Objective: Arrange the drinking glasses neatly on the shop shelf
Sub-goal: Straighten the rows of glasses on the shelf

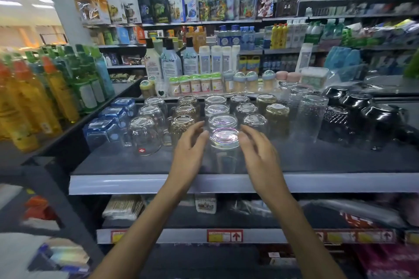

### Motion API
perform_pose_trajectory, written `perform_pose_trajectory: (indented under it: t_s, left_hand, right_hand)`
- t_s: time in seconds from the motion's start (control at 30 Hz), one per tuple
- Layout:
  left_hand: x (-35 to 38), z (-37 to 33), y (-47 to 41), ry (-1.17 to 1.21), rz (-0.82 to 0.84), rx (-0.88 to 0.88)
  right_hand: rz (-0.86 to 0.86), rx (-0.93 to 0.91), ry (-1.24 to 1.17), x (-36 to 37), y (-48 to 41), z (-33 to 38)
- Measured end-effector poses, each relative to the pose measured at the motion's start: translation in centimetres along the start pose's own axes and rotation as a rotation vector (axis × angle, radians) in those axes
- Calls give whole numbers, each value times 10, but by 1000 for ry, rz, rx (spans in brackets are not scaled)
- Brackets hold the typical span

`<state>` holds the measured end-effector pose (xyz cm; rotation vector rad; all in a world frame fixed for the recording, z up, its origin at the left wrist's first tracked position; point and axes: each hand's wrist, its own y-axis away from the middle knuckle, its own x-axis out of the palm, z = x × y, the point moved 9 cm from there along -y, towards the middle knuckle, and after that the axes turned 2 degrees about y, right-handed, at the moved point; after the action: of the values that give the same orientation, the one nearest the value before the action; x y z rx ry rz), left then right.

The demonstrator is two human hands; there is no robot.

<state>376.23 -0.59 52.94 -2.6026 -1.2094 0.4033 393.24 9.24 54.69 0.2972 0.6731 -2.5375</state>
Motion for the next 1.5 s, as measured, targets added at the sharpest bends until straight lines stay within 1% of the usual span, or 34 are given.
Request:
perform_pose_trajectory:
  t_s: [0.07, 0.2, 0.27, 0.33, 0.47, 0.57, 0.77, 1.03, 1.27, 1.33, 1.4, 1.5]
  left_hand:
    - [6, 4, -5, 64, 11, -91]
    - [17, 2, -5, 116, 57, -158]
    - [21, 4, -5, 117, 68, -190]
    - [23, 6, -6, 137, 64, -202]
    - [20, 5, -5, 209, 20, -200]
    - [18, 5, -3, 216, 7, -185]
    - [19, 6, -2, 265, 26, -192]
    - [21, 9, -4, 292, 68, -181]
    - [19, 3, -1, 216, 73, -163]
    - [14, 0, 5, 131, 57, -108]
    - [11, -3, 16, 63, 77, -42]
    - [12, -3, 26, -19, 119, 13]
  right_hand:
    - [14, -15, 53, -7, -18, 8]
    - [142, 12, 247, 5, -42, 16]
    - [157, 8, 315, 7, -44, 21]
    - [149, 15, 328, 6, -43, 22]
    - [153, 25, 306, 11, -39, 18]
    - [150, 16, 297, 15, -39, 18]
    - [134, -2, 304, 18, -41, 19]
    - [127, 12, 228, 18, -36, 14]
    - [153, 51, 223, 16, -30, 13]
    - [136, 45, 171, 10, -21, 9]
    - [102, 49, 130, 1, -11, 4]
    - [122, 86, 54, 4, 1, -8]
